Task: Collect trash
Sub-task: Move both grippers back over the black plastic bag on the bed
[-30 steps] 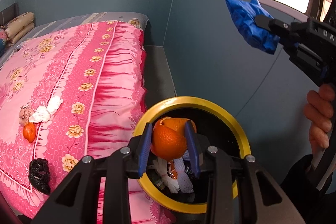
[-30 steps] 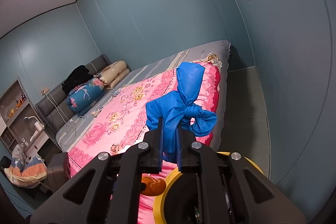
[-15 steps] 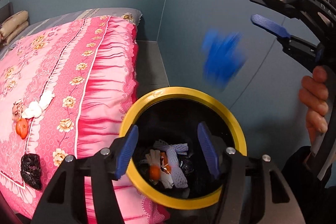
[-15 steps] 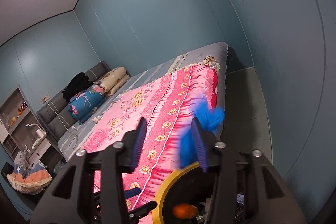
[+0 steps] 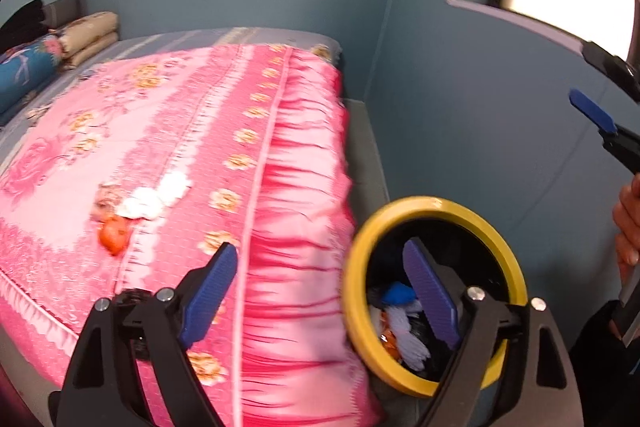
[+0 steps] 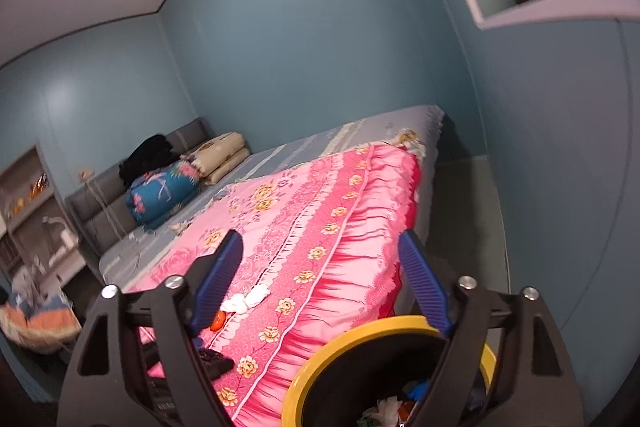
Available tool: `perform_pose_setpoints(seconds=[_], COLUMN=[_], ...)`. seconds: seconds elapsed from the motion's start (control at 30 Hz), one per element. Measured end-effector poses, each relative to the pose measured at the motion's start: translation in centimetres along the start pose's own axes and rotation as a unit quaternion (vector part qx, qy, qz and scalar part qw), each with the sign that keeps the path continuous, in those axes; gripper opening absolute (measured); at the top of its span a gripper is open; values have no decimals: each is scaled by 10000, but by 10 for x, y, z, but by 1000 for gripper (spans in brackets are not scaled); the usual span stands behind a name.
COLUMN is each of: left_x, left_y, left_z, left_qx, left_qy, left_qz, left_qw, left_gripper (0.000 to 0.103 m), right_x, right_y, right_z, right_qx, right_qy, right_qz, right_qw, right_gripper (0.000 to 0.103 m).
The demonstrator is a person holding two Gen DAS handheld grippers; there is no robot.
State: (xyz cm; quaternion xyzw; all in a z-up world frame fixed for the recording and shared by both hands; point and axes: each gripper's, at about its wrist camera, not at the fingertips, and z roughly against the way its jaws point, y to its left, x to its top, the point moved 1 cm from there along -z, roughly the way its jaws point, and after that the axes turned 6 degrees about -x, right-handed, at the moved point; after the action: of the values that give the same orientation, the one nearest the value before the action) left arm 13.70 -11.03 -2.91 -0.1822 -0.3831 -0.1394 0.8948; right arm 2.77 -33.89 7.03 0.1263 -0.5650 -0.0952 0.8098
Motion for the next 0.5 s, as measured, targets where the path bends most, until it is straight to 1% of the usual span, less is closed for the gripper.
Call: perform_pose_setpoints(seconds=[0.17, 0.3, 0.4, 0.5], left_x=[7, 9, 7, 4], left_y=[32, 59, 79, 101], left_z=[20, 37, 47, 52], left_qx=[249, 454, 627, 775], left_qy=[-229, -365, -457, -499], left_qz=[208, 400, 527, 688], left_qw=[9992, 9975, 9956, 9934], left_gripper=[85, 86, 87, 87], right_x=[4, 9, 9, 9], right_y=[27, 58, 75, 95], right_z=[-18, -37, -53, -71], right_qx=[183, 276, 369, 380], right_qy=[126, 269, 405, 511], right_qz=[246, 418, 514, 668], right_qw=[9995, 9984, 9972, 9957], right_gripper=[90, 90, 90, 92])
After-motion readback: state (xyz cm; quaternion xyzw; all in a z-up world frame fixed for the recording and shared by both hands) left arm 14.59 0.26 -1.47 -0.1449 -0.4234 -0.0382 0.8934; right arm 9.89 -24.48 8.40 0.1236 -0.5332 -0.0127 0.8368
